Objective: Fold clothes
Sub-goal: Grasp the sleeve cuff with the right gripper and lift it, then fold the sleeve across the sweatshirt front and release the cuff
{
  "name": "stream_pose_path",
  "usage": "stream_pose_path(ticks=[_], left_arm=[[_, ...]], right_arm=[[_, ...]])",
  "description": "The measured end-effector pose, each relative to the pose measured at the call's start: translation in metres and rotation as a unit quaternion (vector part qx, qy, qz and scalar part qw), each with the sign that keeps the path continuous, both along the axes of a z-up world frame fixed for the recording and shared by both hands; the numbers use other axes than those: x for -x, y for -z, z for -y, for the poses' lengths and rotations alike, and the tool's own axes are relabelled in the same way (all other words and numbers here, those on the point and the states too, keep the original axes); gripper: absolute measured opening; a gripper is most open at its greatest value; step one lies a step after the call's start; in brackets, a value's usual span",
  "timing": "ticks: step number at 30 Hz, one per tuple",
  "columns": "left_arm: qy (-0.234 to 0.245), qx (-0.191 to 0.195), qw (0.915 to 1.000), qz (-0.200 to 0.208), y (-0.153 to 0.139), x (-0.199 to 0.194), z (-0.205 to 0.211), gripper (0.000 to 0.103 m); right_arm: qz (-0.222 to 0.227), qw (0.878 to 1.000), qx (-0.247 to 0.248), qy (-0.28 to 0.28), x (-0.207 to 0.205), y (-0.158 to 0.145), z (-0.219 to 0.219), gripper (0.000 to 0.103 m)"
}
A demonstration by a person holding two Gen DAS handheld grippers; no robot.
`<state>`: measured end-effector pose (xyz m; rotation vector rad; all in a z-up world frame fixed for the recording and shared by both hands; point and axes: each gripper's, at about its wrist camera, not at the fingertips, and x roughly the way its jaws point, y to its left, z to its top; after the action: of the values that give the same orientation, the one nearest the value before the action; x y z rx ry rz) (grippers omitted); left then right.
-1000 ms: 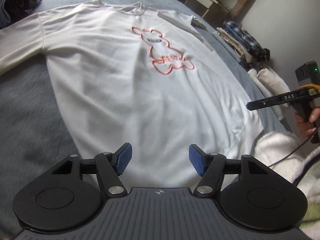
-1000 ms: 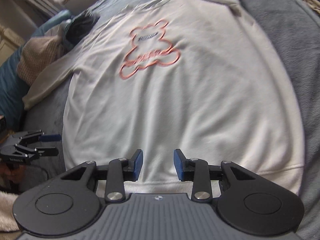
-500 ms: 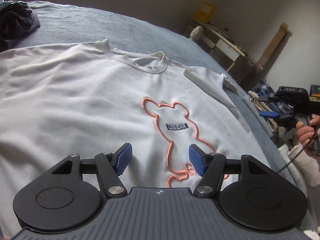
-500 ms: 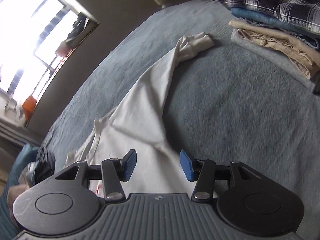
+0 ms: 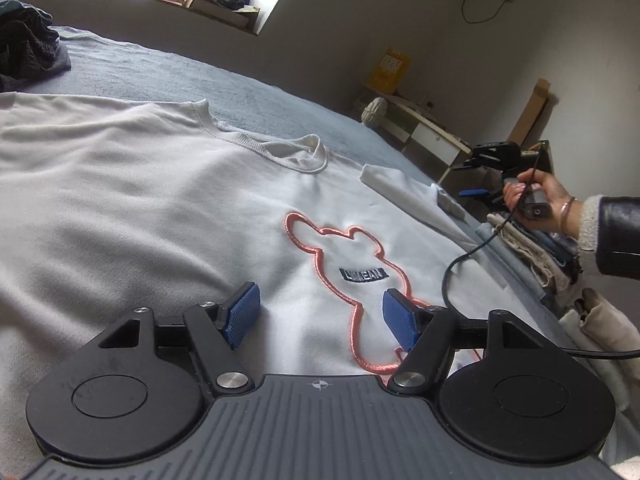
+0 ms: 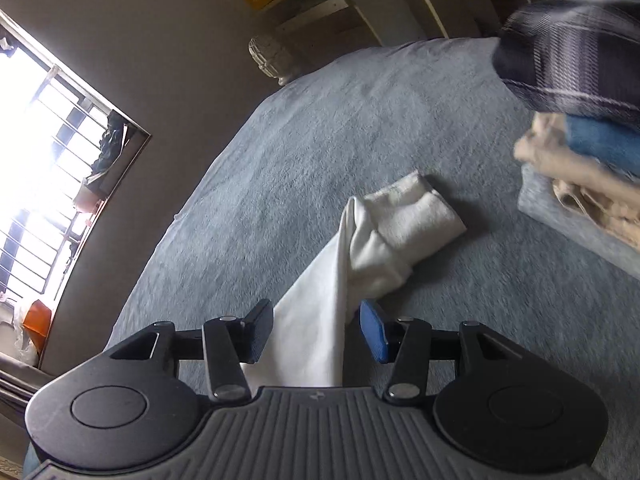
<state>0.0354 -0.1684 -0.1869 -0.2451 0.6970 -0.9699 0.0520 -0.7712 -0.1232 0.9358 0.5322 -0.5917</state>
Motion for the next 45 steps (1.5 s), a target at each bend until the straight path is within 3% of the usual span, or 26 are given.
stream_pose_path(ticks=[7, 11, 15, 16, 18, 24, 30, 40, 45], left_arm=[[0.005, 0.002, 1.0000, 0.006, 0.002, 0.001, 0.002, 0.073], [0.007, 0.003, 0.9999, 0.009, 0.003, 0.001, 0.002, 0.074], [0.008, 0.004, 0.9999, 0.009, 0.003, 0.001, 0.002, 0.074], [0.008, 0.004, 0.9999, 0.009, 0.004, 0.001, 0.002, 0.074], [0.008, 0.004, 0.9999, 0.009, 0.003, 0.001, 0.002, 0.074], [0.008, 0.008, 0.9999, 0.008, 0.004, 0.000, 0.002, 0.074], [0.008, 0.013, 0.9999, 0.005, 0.005, -0.002, 0.001, 0.074], [0.007, 0.018, 0.9998, 0.002, 0.004, -0.004, 0.000, 0.074], [0.006, 0.019, 0.9998, 0.001, 0.004, -0.004, 0.000, 0.074]], right_arm=[[-0.036, 0.999, 0.036, -0.008, -0.052, 0.007, 0.028, 0.051], [-0.104, 0.993, 0.050, -0.014, -0.080, 0.020, 0.037, 0.050], [-0.172, 0.982, 0.070, -0.018, -0.102, 0.038, 0.035, 0.039], [-0.180, 0.980, 0.085, -0.022, -0.104, 0.039, 0.031, 0.026], [-0.170, 0.979, 0.110, -0.025, -0.100, 0.030, 0.026, 0.004], [-0.085, 0.972, 0.214, 0.047, -0.050, -0.037, 0.025, 0.003], [-0.046, 0.957, 0.256, 0.131, 0.011, -0.088, 0.040, 0.003], [-0.047, 0.952, 0.249, 0.171, 0.042, -0.102, 0.033, 0.003], [-0.018, 0.952, 0.270, 0.140, 0.055, -0.115, 0.008, 0.003]])
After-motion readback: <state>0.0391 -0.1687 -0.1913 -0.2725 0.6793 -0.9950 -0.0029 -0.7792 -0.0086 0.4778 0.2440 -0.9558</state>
